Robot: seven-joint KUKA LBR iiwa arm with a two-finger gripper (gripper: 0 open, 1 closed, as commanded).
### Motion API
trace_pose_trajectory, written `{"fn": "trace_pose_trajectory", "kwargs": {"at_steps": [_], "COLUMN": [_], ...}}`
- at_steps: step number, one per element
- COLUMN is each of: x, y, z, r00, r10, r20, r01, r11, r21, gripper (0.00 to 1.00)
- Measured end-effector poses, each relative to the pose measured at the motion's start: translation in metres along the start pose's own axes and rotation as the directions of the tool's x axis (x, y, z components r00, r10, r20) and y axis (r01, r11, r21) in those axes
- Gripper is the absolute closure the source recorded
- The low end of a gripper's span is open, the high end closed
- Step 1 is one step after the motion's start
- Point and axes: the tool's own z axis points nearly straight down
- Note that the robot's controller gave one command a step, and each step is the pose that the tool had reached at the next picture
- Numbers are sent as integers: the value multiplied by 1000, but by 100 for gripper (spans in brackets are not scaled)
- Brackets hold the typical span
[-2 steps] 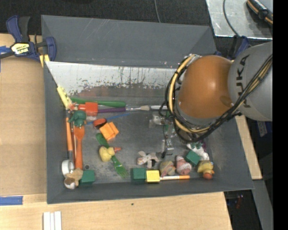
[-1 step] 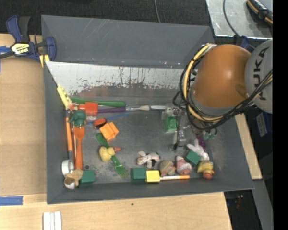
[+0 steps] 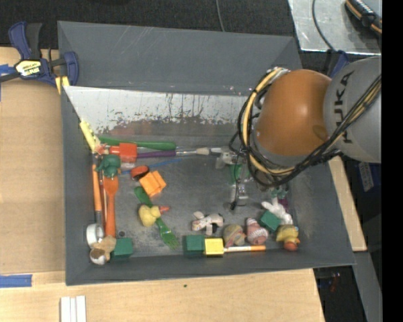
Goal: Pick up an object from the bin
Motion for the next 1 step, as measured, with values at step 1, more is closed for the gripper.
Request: {"fn": "trace_pose_trajectory", "kwargs": {"at_steps": [1], "x": [24], "y": [-10], "z": [4], "r00": [975], "r10": [-221], "r20": [2], "r01": [221], "r11": [975], "r21": [2], "gripper": [100]}}
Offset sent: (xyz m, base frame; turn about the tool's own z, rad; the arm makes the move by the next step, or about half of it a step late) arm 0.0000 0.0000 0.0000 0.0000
